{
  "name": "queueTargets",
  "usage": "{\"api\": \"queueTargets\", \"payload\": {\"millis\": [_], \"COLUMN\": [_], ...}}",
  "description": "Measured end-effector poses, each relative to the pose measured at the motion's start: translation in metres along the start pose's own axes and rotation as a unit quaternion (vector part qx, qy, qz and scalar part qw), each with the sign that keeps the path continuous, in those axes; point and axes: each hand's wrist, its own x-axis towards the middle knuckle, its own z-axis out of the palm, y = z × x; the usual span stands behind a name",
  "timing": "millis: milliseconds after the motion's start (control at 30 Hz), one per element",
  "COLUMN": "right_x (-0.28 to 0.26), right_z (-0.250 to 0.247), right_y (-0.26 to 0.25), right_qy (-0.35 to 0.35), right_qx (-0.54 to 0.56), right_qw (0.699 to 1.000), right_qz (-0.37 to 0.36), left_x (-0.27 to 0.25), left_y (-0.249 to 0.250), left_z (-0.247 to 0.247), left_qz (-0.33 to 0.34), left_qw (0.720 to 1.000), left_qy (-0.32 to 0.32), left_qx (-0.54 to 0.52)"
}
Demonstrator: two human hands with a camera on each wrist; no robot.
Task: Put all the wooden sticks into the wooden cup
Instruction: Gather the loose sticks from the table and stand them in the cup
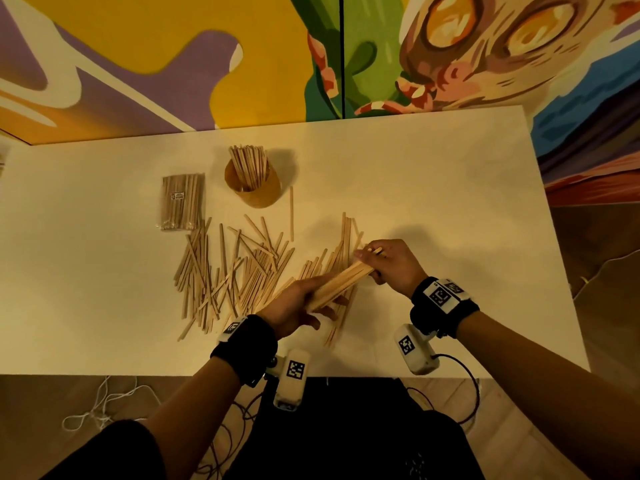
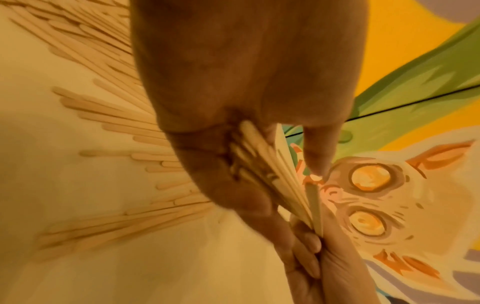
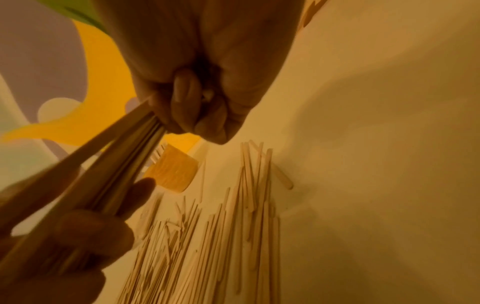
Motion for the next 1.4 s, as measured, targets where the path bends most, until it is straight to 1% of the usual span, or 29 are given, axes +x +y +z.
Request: {"api": "queueTargets", "payload": {"millis": [33,100,200,267,367,467,600,667,767,900,1000,1100,1167,1267,1400], "right_x": [0.001,0.0,-0.006,-0.011,-0.013,-0.012,-0.012,-0.009,-0.007,-0.011,-0.015,-0.017,-0.015,-0.013,-0.015], "right_z": [-0.001,0.001,0.012,0.018,0.023,0.027,0.026,0.023,0.02,0.023,0.026,0.029,0.03,0.031,0.03], "right_y": [-0.001,-0.003,-0.007,-0.008,-0.007,-0.009,-0.012,-0.011,-0.015,-0.017,-0.017,-0.016,-0.014,-0.013,-0.012], "right_qy": [0.022,0.054,0.078,0.084,0.108,0.126,0.133,0.135,0.12,0.08,0.069,0.08,0.093,0.097,0.096], "right_qx": [0.014,0.018,0.025,0.015,0.018,0.016,0.0,0.016,0.041,0.042,0.041,0.037,0.05,0.084,0.096], "right_qw": [1.0,0.998,0.996,0.996,0.994,0.991,0.99,0.99,0.992,0.996,0.996,0.995,0.994,0.991,0.989], "right_qz": [0.002,-0.006,-0.019,-0.029,-0.029,-0.033,-0.055,-0.046,-0.023,-0.019,-0.03,-0.045,-0.042,-0.037,-0.05], "left_x": [0.003,0.012,0.027,0.035,0.042,0.044,0.041,0.038,0.036,0.033,0.034,0.034,0.033,0.032,0.028], "left_y": [-0.001,-0.005,-0.006,-0.005,-0.002,-0.002,-0.003,-0.004,-0.002,0.0,-0.002,-0.003,-0.004,-0.005,-0.006], "left_z": [-0.001,0.004,0.016,0.021,0.022,0.025,0.028,0.027,0.025,0.026,0.027,0.028,0.03,0.033,0.03], "left_qz": [0.01,0.036,0.076,0.096,0.111,0.122,0.142,0.165,0.195,0.228,0.237,0.204,0.193,0.22,0.277], "left_qw": [0.998,0.984,0.958,0.943,0.929,0.925,0.925,0.925,0.921,0.913,0.902,0.895,0.893,0.897,0.895], "left_qy": [0.037,0.123,0.224,0.263,0.296,0.313,0.327,0.328,0.329,0.332,0.344,0.354,0.355,0.346,0.343], "left_qx": [-0.049,-0.125,-0.164,-0.179,-0.193,-0.179,-0.129,-0.099,-0.073,-0.062,-0.106,-0.181,-0.2,-0.166,-0.072]}}
